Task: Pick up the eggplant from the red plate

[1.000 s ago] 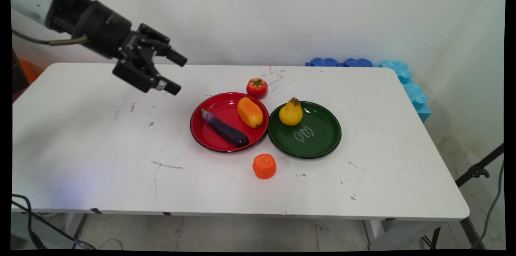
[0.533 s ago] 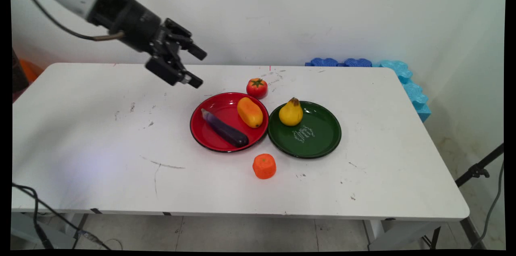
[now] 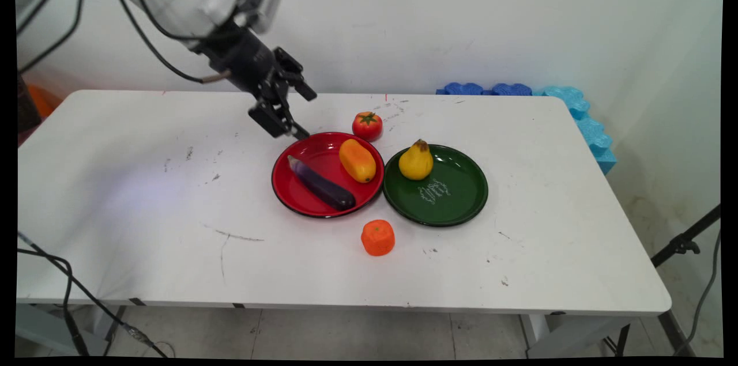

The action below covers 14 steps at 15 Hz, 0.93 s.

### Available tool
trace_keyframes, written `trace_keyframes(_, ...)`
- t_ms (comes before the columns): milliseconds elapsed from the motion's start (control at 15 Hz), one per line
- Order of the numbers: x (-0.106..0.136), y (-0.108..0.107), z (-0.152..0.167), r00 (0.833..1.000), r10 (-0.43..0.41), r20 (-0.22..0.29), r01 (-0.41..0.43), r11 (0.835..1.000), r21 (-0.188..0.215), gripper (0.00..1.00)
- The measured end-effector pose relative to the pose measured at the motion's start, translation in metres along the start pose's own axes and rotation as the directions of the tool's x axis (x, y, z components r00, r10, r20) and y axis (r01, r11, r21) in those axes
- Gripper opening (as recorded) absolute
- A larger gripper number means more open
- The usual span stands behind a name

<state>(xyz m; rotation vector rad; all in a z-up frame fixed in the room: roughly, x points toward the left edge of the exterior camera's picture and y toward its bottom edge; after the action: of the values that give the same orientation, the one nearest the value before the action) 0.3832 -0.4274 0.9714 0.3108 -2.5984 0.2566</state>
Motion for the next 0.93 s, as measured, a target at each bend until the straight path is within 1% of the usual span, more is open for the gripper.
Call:
trace_keyframes(133,-0.002,-0.004,0.021,0.998,0.047,0.045,-0.046,0.999,-0.018,1.0)
trace_keyframes(200,-0.004,-0.006,0.033,0.995,0.078,0.067,-0.076,0.997,-0.034,1.0)
trace_keyframes(267,-0.005,-0.006,0.039,0.992,0.096,0.078,-0.093,0.995,-0.043,1.0)
trace_keyframes(467,-0.01,-0.007,0.065,0.978,0.169,0.119,-0.16,0.983,-0.086,1.0)
trace_keyframes(733,-0.021,-0.006,0.104,0.952,0.257,0.168,-0.234,0.961,-0.146,1.0)
trace_keyframes(933,-0.025,-0.007,0.124,0.938,0.292,0.186,-0.262,0.95,-0.169,1.0)
